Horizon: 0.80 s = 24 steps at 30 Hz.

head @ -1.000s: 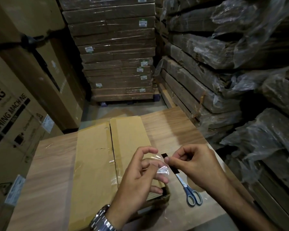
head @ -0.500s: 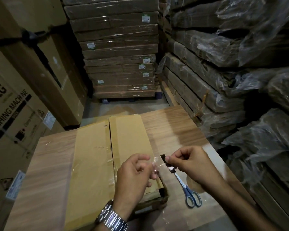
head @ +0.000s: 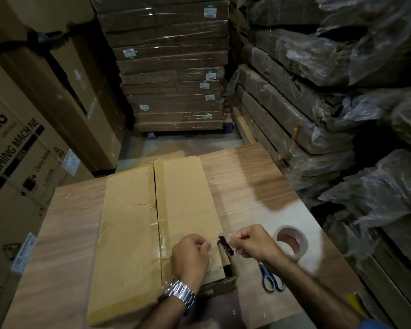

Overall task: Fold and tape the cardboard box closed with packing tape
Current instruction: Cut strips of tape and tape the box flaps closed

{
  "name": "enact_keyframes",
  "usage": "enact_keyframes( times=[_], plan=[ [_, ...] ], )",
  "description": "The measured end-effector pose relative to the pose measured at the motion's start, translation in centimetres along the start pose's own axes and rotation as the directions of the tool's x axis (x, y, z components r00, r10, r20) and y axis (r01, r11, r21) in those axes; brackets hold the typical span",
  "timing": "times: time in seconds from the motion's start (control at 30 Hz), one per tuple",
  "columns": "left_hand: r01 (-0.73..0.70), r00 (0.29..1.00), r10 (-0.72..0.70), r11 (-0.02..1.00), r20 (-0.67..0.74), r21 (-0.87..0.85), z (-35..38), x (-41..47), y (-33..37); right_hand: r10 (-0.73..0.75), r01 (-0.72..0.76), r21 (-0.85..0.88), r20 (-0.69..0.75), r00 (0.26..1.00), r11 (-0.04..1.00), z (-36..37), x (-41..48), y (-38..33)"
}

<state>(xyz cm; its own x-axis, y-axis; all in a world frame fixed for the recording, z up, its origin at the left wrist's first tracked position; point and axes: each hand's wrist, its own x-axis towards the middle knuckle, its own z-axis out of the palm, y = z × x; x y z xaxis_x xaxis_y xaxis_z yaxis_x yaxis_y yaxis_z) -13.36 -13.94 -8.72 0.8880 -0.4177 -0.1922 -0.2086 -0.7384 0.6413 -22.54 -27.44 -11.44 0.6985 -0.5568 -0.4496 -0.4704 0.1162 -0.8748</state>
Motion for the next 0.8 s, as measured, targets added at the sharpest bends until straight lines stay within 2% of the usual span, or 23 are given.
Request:
enact_keyframes(
  times=[0.1, 0.33, 0.8],
  plan=[
    [-0.041, 0.999, 0.044, 0.994, -0.020, 0.101, 0.4, 0.1, 0.3, 0.008, -0.008, 0.015, -0.005, 1.000, 1.000, 0.0, 0.5, 0.5],
    [-0.043, 0.998, 0.052, 0.982, -0.042, 0.187, 1.1, 0.1, 0.2, -0.030, 0.030, 0.010, -0.026, 0.999, 0.999, -0.2, 1.4, 1.5],
    [-0.075, 0.994, 0.091, 0.968, -0.059, 0.239, 2.1, 0.2, 0.0, -0.025, 0.025, 0.046, -0.016, 1.000, 0.999, -0.2, 2.1, 2.6]
  ],
)
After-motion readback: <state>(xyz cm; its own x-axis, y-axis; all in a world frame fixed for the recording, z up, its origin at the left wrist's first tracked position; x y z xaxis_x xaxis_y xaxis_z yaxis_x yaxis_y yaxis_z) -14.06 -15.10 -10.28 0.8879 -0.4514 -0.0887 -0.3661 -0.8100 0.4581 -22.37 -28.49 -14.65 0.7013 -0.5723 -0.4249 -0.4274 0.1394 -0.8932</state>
